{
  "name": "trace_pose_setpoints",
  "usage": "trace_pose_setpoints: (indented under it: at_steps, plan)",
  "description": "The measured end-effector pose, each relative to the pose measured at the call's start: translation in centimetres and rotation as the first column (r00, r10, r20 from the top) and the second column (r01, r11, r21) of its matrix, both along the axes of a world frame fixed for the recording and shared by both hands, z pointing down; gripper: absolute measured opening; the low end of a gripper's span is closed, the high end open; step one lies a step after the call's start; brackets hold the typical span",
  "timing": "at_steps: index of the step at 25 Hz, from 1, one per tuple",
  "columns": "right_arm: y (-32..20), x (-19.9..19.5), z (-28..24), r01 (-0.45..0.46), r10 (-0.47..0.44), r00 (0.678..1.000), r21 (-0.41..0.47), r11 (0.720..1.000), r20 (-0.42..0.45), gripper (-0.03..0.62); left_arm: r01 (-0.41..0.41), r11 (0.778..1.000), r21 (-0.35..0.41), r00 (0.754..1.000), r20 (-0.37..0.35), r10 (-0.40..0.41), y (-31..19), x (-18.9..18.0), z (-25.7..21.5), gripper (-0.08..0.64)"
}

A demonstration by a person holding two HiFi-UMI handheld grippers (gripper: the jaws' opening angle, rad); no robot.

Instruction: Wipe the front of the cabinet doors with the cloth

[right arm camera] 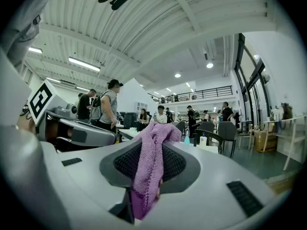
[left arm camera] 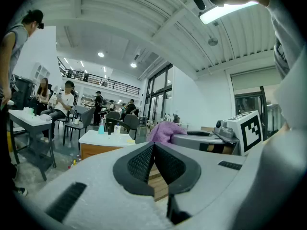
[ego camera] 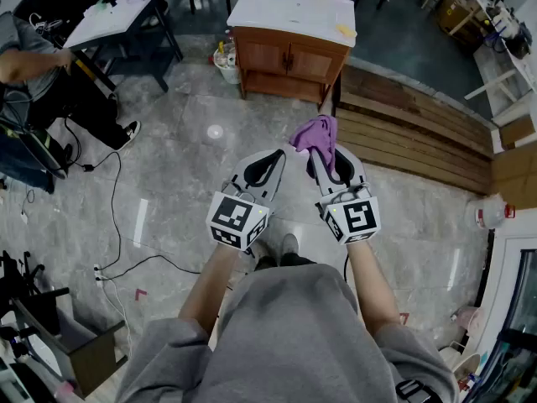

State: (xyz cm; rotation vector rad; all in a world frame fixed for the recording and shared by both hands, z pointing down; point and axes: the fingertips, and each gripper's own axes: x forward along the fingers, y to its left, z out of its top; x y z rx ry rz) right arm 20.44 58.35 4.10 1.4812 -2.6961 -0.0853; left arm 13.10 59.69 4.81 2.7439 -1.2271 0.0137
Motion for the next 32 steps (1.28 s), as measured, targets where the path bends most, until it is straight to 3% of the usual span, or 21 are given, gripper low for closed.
trace_pose_setpoints:
  at_steps: [7,24,32]
  plan:
    - [0.9,1.5,-1.5,0.047,-0.047,0.999,0.064,0.997,0.0,0.092,0.035,0.999,0.024,0.999,0.016,-0.035,0.3,1.9,-0.8,0.009]
    - [0.2,7.4,1.0,0.084,-0.086,0.994,0.03,0.996,0.065,0.103,0.077,0.995,-0.065,0.992,0.106,-0.07,-0.2,6.9,2.4,0.009]
    - [-1.9,8.0,3.4,0.073,-0.072,0.992,0.002,0.997,0.099,0.101,0.116,0.991,-0.07,0.981,0.163,-0.103,-2.3,7.0,4.1,0.009]
